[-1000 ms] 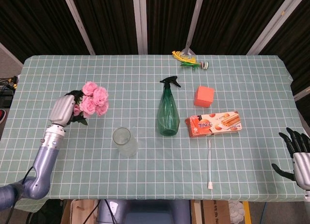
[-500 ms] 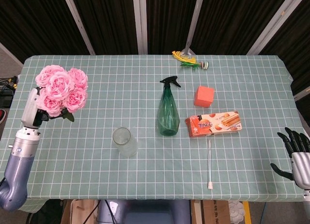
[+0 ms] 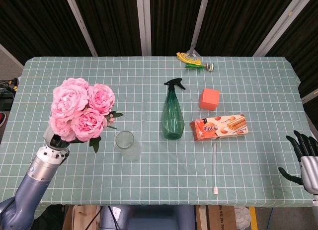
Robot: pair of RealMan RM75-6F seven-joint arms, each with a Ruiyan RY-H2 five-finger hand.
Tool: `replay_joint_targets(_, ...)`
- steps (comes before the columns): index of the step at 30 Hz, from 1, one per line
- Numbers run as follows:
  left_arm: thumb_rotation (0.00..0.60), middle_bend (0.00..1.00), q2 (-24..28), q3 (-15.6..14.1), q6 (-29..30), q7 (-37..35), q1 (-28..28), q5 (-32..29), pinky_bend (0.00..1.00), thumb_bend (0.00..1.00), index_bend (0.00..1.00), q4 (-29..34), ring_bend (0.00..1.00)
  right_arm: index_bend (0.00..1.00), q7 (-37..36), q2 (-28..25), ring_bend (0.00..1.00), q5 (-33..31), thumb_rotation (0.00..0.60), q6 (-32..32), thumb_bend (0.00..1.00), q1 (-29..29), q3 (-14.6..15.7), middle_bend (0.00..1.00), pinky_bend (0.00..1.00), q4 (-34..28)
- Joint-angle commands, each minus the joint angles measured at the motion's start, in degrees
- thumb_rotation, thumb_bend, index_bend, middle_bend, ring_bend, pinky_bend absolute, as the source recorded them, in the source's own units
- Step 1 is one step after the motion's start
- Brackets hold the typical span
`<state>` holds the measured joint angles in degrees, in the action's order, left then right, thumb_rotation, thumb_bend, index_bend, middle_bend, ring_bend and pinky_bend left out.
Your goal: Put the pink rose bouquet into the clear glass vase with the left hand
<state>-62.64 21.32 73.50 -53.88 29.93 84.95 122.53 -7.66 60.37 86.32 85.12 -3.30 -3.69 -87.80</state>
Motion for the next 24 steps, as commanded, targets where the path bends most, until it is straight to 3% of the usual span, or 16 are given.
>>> replay_joint_targets(1, 0.600, 0.41, -0.3, -0.6, -0.4, 1.6, 0.4, 0.3, 0.30, 0.50, 0.35, 0.9, 0.26, 0.15, 0.0, 0.0, 0.02, 0.0, 0.600, 0.0, 0.21, 0.0, 0.0, 0.05, 0.00, 0.0)
replay_joint_targets(24, 0.600, 0.40, -10.9, -6.7, -5.4, 5.8, 4.0, -1.4, 0.29, 0.49, 0.35, -8.4, 0.25, 0.15, -1.3, -0.4, 0.02, 0.0, 0.600, 0.5, 0.21, 0.3, -0.1, 0.05, 0.00, 0.4)
